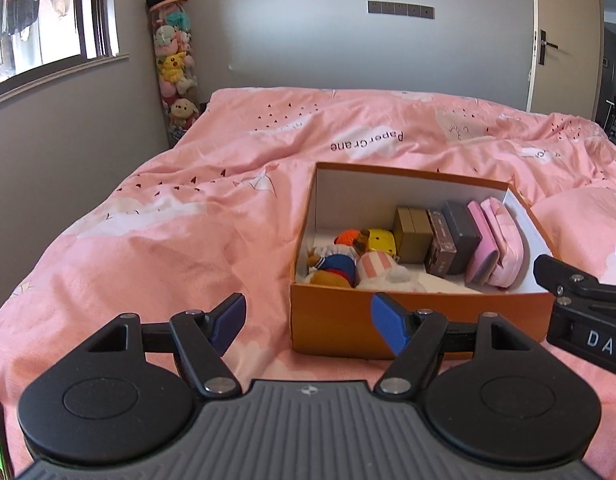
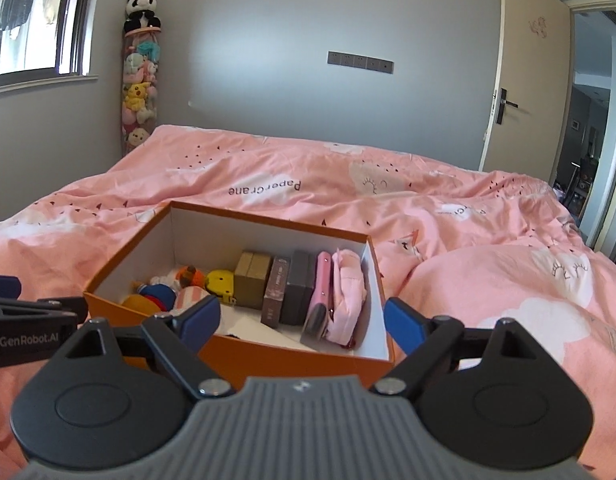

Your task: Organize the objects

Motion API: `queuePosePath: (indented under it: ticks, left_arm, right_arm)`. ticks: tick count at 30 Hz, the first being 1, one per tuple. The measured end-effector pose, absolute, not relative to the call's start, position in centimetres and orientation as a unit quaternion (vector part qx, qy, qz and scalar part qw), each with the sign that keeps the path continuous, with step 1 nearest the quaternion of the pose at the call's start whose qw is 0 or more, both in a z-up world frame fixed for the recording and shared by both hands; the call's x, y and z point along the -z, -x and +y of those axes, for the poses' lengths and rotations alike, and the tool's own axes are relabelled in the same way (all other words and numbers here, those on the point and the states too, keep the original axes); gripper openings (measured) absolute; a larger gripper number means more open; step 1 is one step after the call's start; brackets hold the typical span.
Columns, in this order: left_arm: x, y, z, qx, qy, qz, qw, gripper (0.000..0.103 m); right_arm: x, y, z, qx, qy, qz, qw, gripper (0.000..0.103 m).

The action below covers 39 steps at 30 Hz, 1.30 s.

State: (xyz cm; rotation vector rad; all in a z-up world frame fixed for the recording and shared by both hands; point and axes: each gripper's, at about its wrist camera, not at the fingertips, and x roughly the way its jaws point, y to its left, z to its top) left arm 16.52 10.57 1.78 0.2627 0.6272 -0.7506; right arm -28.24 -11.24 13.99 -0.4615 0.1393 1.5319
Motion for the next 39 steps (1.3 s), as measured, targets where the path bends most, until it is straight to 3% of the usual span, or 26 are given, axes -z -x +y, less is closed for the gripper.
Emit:
queuePosePath:
  ticks: [39]
  left_arm:
    - [-1.2,-15.6,9.4,0.395,-0.16,0.349,0.835,0.085]
  right_arm:
    - [-12.3,27.0,-10.6,-0.671,0.225,0.092,0.7,0.091]
